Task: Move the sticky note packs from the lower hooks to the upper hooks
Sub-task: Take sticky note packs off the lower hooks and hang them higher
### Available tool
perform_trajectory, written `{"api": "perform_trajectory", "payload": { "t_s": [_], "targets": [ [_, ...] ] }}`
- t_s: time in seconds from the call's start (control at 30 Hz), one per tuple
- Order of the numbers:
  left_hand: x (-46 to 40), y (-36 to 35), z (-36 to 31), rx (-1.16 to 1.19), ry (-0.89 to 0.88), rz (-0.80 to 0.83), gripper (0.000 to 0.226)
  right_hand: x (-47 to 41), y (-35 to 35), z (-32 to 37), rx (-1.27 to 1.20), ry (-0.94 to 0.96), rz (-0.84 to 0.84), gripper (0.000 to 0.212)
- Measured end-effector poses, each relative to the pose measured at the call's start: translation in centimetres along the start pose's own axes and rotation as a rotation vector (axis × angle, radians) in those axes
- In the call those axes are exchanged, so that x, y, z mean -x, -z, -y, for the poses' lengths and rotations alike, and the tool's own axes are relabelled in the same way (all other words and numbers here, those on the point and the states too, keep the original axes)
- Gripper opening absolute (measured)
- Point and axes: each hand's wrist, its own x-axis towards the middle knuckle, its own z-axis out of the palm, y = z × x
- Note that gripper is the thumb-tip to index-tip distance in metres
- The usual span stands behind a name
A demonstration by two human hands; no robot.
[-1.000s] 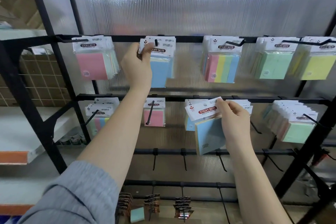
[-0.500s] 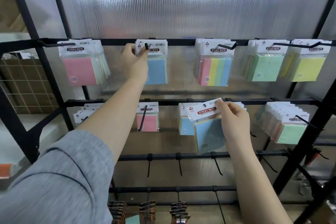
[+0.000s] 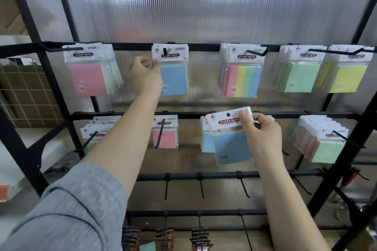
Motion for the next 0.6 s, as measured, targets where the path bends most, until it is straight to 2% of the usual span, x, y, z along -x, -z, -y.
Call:
{"api": "perform_trajectory", "payload": {
  "t_s": [0.13, 0.37, 0.6],
  "targets": [
    [0.4, 1.9, 0.7, -0.09, -0.025, 0.047, 0.007, 0.5, -0.4, 0.4, -0.018, 0.003, 0.038, 0.025],
    [2.8, 5.8, 3.1, -0.308, -0.041, 0.3, 0.014, 1.2, -1.6, 0.9, -0.027, -0.021, 0.108, 0.015],
    [5.9, 10.7, 7.8, -0.402, 0.137, 0.332, 0.02, 1.8, -3.3, 1.9, -0.028, -0.02, 0.172, 0.008]
  ]
}}
